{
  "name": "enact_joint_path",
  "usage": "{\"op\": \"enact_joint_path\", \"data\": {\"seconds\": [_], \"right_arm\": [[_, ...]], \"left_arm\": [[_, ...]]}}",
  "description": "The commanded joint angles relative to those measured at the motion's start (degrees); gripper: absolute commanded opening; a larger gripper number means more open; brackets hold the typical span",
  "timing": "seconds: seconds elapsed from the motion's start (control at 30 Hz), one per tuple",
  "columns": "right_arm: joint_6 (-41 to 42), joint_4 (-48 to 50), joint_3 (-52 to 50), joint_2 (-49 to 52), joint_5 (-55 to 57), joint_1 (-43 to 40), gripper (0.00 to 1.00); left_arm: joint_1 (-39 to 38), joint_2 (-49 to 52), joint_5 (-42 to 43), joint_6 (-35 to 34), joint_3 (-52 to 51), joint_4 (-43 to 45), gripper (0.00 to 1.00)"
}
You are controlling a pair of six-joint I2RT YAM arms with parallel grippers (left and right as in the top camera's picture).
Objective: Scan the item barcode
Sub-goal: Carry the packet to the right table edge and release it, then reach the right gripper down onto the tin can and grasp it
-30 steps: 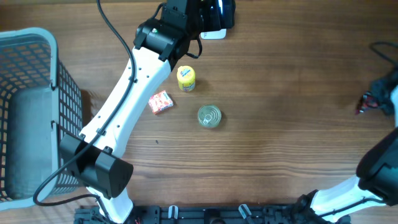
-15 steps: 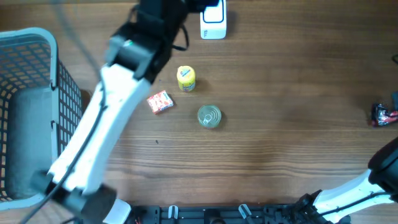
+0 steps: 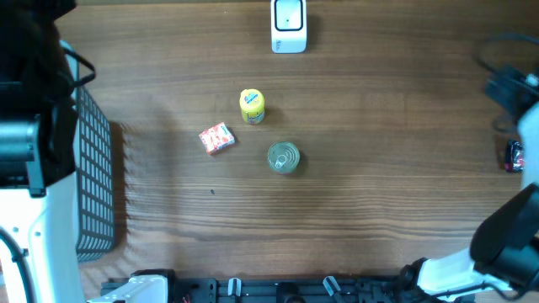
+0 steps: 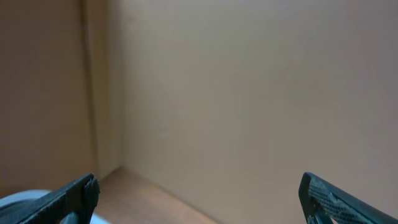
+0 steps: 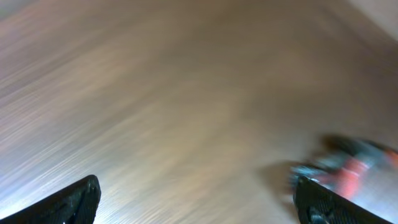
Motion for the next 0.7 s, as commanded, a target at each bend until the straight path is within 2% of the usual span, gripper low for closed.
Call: {"op": "enact_joint_path", "data": {"seconds": [0.0,0.1,0.27,0.37,0.43,0.5,0.57,0.63,0.67], "right_arm": [[-8.13,-3.61,2.1,-1.81,-1.51,15.15,1.0],[-8.28,-8.76,2.1,-1.81,-6.36,28.24,1.0],[-6.84,-15.04,2.1,-1.81,-17.81,38.25,1.0],[13.64,-20.31,2.08,-1.29,-19.45,39.71,1.0],[18.62,-21.59,2.08,-1.11,-21.79,41.22,1.0],[16.5,-21.77,1.86,-1.11,-23.67,43.8,1.0],[3.72,-19.82,0.81,-0.92,-23.45,47.78,1.0],[-6.51,-20.55,0.57,0.33,-18.36,52.7,1.0],[-8.96,-20.46,0.57,0.94,-17.18,54.05,1.0]], "left_arm": [[4.17,-2.49,-0.5,0.74,0.39,-1.68,1.0],[6.14,-3.89,-0.48,-0.85,0.37,-3.32,1.0],[6.25,-5.38,0.22,-2.36,0.37,-4.39,1.0],[6.25,-6.29,1.11,-5.42,0.37,-6.32,1.0],[6.25,-6.75,1.2,-7.52,0.37,-7.1,1.0],[6.25,-6.75,1.18,-7.67,0.37,-7.15,1.0],[6.25,-6.75,1.2,-7.89,0.37,-7.17,1.0],[6.25,-6.86,1.2,-7.89,0.37,-7.19,1.0],[6.25,-7.02,1.2,-7.89,0.35,-7.34,1.0]]}}
